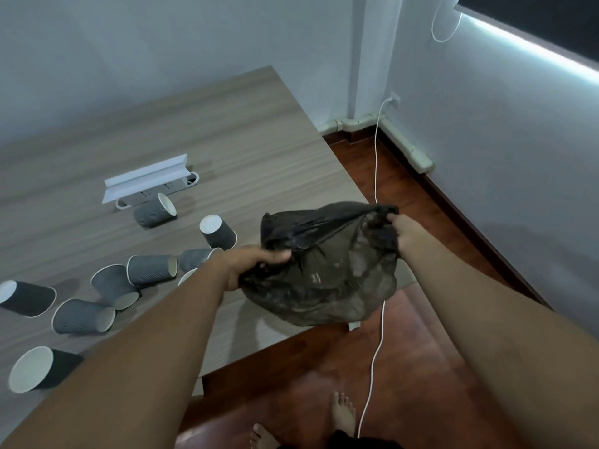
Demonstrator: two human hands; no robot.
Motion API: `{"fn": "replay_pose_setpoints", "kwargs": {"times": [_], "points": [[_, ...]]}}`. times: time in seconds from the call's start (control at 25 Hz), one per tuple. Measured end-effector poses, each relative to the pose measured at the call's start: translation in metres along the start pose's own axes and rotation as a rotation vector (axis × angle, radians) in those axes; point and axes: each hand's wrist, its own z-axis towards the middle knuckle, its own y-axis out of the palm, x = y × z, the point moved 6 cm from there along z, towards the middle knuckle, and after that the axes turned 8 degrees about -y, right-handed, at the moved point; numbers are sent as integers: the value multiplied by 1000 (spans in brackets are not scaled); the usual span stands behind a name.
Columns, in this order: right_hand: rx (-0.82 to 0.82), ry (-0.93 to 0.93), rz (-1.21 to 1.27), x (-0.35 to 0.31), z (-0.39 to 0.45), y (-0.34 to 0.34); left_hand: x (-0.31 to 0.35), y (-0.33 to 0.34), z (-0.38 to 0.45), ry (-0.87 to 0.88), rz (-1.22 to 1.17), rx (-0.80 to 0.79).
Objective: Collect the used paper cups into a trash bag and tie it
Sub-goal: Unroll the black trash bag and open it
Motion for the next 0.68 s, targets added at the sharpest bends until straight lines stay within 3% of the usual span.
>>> {"fn": "replay_pose_setpoints", "kwargs": {"times": [0.08,0.16,0.28,0.44,0.68], "points": [[-87,-80,122,-9,-4,-2,-14,-20,12,-11,139,208],[-246,-86,161,-14,-17,5,-19,-34,16,8,-154,335],[-413,-67,268,-20,-29,16,-9,-27,11,26,-553,218],[-500,-44,354,-13,-36,4,20,-38,0,232,-863,115],[-397,-55,491,6,-31,-6,51,-34,-15,508,-959,-103]]}}
